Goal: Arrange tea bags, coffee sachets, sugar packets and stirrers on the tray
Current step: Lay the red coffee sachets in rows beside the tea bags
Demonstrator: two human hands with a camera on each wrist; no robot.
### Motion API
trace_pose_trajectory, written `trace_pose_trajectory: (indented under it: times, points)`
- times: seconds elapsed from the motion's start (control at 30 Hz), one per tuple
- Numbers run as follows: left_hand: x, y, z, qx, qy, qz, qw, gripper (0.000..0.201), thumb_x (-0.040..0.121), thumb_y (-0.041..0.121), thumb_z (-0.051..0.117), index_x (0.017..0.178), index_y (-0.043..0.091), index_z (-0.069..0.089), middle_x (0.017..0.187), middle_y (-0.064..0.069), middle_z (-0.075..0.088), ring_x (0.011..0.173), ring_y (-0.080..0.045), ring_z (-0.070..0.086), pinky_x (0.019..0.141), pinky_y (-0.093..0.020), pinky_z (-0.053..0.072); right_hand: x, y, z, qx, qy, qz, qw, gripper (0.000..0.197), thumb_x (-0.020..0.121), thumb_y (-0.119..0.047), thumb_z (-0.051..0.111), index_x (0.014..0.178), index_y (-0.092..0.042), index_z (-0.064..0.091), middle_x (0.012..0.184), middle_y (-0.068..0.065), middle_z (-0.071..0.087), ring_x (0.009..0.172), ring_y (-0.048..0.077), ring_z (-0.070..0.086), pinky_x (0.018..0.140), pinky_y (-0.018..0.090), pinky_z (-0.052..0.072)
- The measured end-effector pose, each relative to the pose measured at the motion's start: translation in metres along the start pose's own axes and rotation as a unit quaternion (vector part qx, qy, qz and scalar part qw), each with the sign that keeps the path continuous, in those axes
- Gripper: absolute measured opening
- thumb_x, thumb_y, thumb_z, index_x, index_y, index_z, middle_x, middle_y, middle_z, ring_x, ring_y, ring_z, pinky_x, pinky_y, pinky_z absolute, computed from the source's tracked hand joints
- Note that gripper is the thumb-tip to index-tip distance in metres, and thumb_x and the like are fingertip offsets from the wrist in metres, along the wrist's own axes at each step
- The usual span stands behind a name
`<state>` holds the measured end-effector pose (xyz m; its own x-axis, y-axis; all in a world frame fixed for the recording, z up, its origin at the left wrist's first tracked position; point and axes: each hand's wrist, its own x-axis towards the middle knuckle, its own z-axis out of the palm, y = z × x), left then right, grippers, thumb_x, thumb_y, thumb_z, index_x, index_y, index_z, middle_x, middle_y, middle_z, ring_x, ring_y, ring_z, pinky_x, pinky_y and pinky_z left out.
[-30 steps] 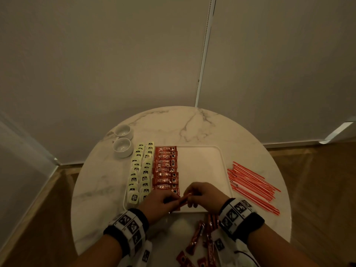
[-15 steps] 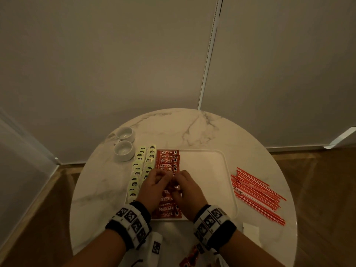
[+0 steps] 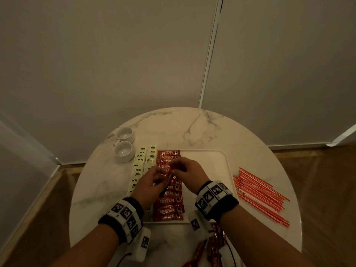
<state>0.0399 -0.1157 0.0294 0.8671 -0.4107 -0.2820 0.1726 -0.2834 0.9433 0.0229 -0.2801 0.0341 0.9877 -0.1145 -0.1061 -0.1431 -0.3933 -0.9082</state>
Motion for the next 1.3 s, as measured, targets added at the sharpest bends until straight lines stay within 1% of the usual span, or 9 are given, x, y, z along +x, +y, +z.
trace_pose_trajectory:
  times: [0.13,0.33,0.43,0.63,0.77,0.87,1.0,1.2,1.3]
  points:
    - [0.011,0.002,-0.001,-0.065,0.039,-0.021,0.997,0.026,0.087,0.007,0.063,0.108,0.024,0.062,0.1,-0.003,0.072,0.086,-0.014,0.07,0.065,-0.021,0.054,0.005,-0.006,0.0,0.111,0.005,0.023,0.994,0.034,0.084,-0.015,0.07,0.115,-0.023,0.057,0.09,-0.005,0.067,0.083,0.009,0.066,0.07,0.02,0.053]
    - [0.021,0.0,0.002,-0.21,0.056,-0.049,0.975,0.029,0.086,0.002,0.061,0.113,0.01,0.062,0.104,-0.014,0.071,0.095,-0.031,0.069,0.083,-0.046,0.054,0.009,0.009,0.014,0.103,-0.06,0.088,0.989,0.026,0.08,-0.015,0.071,0.095,-0.023,0.052,0.091,0.002,0.066,0.085,0.021,0.067,0.076,0.036,0.058]
    - [0.023,-0.004,0.002,-0.202,0.083,-0.057,0.974,0.024,0.084,0.006,0.064,0.109,0.009,0.063,0.1,-0.012,0.072,0.091,-0.03,0.07,0.08,-0.044,0.055,0.011,0.016,0.012,0.076,-0.044,0.082,0.993,0.015,0.084,-0.009,0.067,0.088,-0.019,0.057,0.088,0.004,0.066,0.073,0.014,0.064,0.062,0.021,0.051]
    - [0.027,-0.015,-0.004,-0.026,0.176,-0.043,0.983,0.021,0.087,0.009,0.063,0.1,0.025,0.059,0.103,0.001,0.065,0.091,-0.014,0.062,0.072,-0.027,0.05,0.024,0.034,0.007,0.052,0.006,0.134,0.99,0.017,0.089,-0.003,0.057,0.1,-0.01,0.069,0.074,-0.006,0.064,0.056,0.004,0.057,0.048,0.009,0.041]
    - [0.036,-0.033,-0.01,0.114,0.182,-0.031,0.976,0.031,0.088,0.017,0.061,0.117,0.027,0.057,0.12,0.002,0.049,0.113,-0.02,0.047,0.098,-0.042,0.045,0.03,0.048,0.012,-0.005,0.01,0.15,0.989,0.017,0.087,-0.006,0.06,0.096,-0.019,0.068,0.075,-0.005,0.064,0.07,0.011,0.062,0.066,0.018,0.048]
    - [0.037,-0.041,-0.011,0.223,0.153,-0.012,0.963,0.029,0.09,0.017,0.056,0.116,0.027,0.061,0.123,0.002,0.047,0.12,-0.022,0.033,0.105,-0.039,0.034,0.036,0.054,0.013,-0.038,0.024,0.154,0.987,0.018,0.086,-0.005,0.061,0.088,-0.023,0.064,0.083,-0.004,0.064,0.08,0.015,0.063,0.072,0.024,0.051]
    - [0.036,-0.044,-0.007,0.351,0.094,0.009,0.932,0.036,0.092,0.02,0.05,0.126,0.03,0.057,0.129,0.007,0.046,0.121,-0.019,0.03,0.105,-0.037,0.033,0.043,0.059,0.016,-0.078,0.014,0.162,0.984,0.017,0.086,-0.006,0.06,0.092,-0.021,0.067,0.098,0.0,0.068,0.088,0.012,0.061,0.076,0.022,0.048]
    - [0.037,-0.046,-0.004,0.434,0.054,-0.002,0.899,0.044,0.091,0.031,0.051,0.134,0.037,0.048,0.135,0.007,0.038,0.126,-0.018,0.027,0.108,-0.035,0.029,0.049,0.065,0.019,-0.14,0.001,0.163,0.977,0.019,0.087,-0.009,0.06,0.099,-0.019,0.07,0.111,0.001,0.059,0.102,0.016,0.058,0.083,0.019,0.041]
    - [0.038,-0.047,-0.003,0.466,0.049,0.005,0.883,0.046,0.09,0.033,0.051,0.136,0.036,0.046,0.137,0.005,0.036,0.126,-0.02,0.027,0.107,-0.035,0.03,0.049,0.068,0.018,-0.161,0.005,0.161,0.974,0.019,0.088,-0.014,0.061,0.104,-0.021,0.069,0.113,0.004,0.052,0.1,0.018,0.056,0.081,0.02,0.04]
